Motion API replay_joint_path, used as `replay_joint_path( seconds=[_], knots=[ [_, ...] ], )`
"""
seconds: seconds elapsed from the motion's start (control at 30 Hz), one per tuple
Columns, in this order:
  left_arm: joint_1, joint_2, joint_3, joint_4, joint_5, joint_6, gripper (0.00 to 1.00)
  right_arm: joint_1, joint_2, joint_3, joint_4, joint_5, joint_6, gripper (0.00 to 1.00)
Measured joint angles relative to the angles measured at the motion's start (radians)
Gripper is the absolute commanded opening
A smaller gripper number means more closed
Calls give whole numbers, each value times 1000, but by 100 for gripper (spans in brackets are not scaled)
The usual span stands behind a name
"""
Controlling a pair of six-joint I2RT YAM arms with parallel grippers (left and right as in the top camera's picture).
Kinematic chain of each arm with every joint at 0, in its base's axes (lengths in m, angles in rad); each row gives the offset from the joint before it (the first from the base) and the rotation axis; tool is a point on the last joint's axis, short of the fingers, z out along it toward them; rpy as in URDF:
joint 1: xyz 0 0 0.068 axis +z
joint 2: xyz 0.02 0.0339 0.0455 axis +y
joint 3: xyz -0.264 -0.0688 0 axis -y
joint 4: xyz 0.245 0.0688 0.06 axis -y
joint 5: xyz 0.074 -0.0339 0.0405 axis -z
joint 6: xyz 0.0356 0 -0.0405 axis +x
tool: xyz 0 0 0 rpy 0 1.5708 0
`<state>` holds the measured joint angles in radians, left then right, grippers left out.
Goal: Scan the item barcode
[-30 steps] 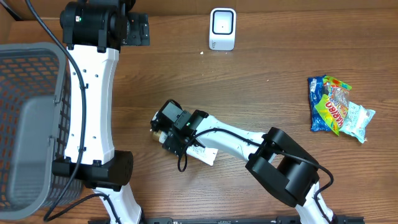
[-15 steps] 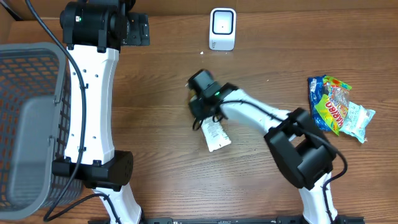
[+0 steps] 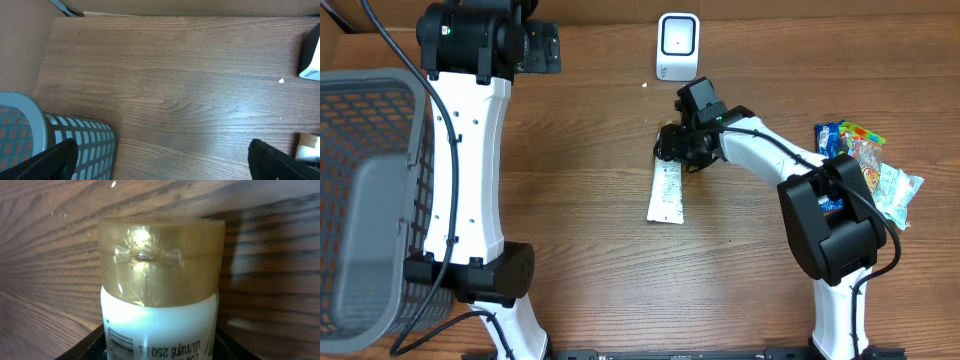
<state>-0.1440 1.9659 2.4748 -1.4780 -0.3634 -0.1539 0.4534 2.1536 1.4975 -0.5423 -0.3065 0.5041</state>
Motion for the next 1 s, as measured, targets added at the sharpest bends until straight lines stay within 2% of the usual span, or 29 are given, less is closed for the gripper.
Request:
replay_joint_path(
  seconds=[0.07,0.1,0.13,0.23,0.27,0.43,0.57,0.77,1.0],
  knots=[
    [0,0,0,0,0,0,100,-11,0,0,3,-1,5,57],
    [0,0,0,0,0,0,100,-15,0,0,3,0,8,62],
    [0,0,0,0,0,0,100,-16,0,0,3,1,9,78],
    [0,0,0,0,0,0,100,-21,-2,3,9,-9,18,97],
    [0,0,0,0,0,0,100,-18,-2,6,10,-10,13,100],
    [0,0,0,0,0,0,99,-5,-7,17,-15,-11,14,100],
    [0,0,0,0,0,0,100,-6,-15,40,-139,-1,-23,100],
    [0,0,0,0,0,0,100,-6,-89,45,-331,16,-241,100],
    [0,0,0,0,0,0,100,-6,-119,38,-320,19,-359,97]
  ],
)
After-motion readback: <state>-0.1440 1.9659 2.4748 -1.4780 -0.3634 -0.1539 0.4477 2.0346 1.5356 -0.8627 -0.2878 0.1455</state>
